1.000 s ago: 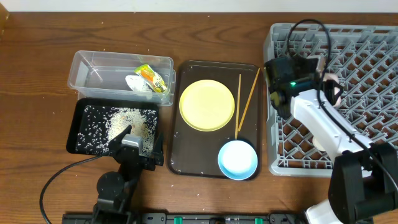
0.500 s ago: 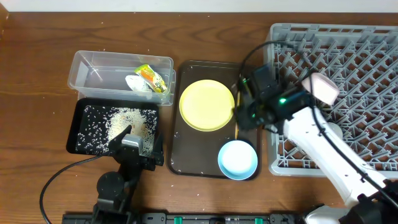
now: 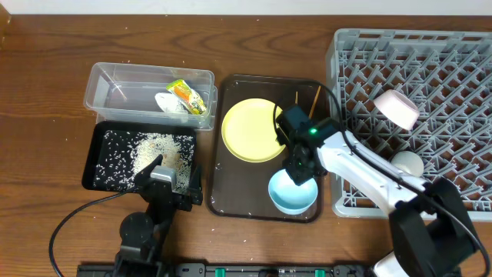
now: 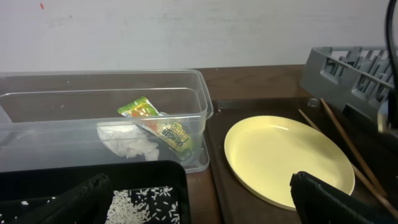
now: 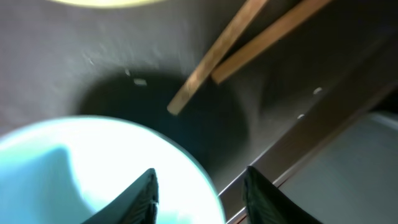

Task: Sort waste into correct bins and load items into the dishwasher rack
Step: 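Reach to the light-blue bowl with the right gripper and lift it, then place the light-blue bowl into the gray dish rack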

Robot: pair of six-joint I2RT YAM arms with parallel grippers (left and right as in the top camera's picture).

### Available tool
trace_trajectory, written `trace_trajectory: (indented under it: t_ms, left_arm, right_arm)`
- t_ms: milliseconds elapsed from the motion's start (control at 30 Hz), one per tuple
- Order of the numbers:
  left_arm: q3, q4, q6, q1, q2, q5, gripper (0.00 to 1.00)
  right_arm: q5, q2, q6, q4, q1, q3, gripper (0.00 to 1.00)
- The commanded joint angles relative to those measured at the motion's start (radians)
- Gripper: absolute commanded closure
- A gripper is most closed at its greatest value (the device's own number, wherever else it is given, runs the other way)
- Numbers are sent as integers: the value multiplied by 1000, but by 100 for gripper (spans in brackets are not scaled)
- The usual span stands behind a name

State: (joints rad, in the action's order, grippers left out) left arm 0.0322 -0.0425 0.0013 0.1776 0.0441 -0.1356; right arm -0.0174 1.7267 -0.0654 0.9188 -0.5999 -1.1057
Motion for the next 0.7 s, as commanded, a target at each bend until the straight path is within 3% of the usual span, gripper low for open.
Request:
trace_trajectory:
  t_ms: [0,67,133,200,400,500,667]
  left_arm:
    - [-28,-13,13,-5,2,-10,6]
    - [-28,-13,13,-5,2,-10,6]
    - [-28,-13,13,-5,2,-10,6]
    - [-28,-13,13,-5,2,-10,6]
    - [-28,-13,13,-5,2,-10,6]
    - [-28,-13,13,-5,2,-10,6]
    - [-28,-13,13,-5,2,-10,6]
  right_arm:
    - [-4,42,23,21,-14,5,59]
    - [-23,50,19,24,-16,5,77]
    - [-25,48,13,20,-16,3,82]
    - [-27,36,-2,21,-16,-5,92]
    - [-73,-126,-42,18,-12,-49,99]
    - [-325,-248,-210,11,10,-77,99]
    - [-970,-431,-390,-80,92,-78,99]
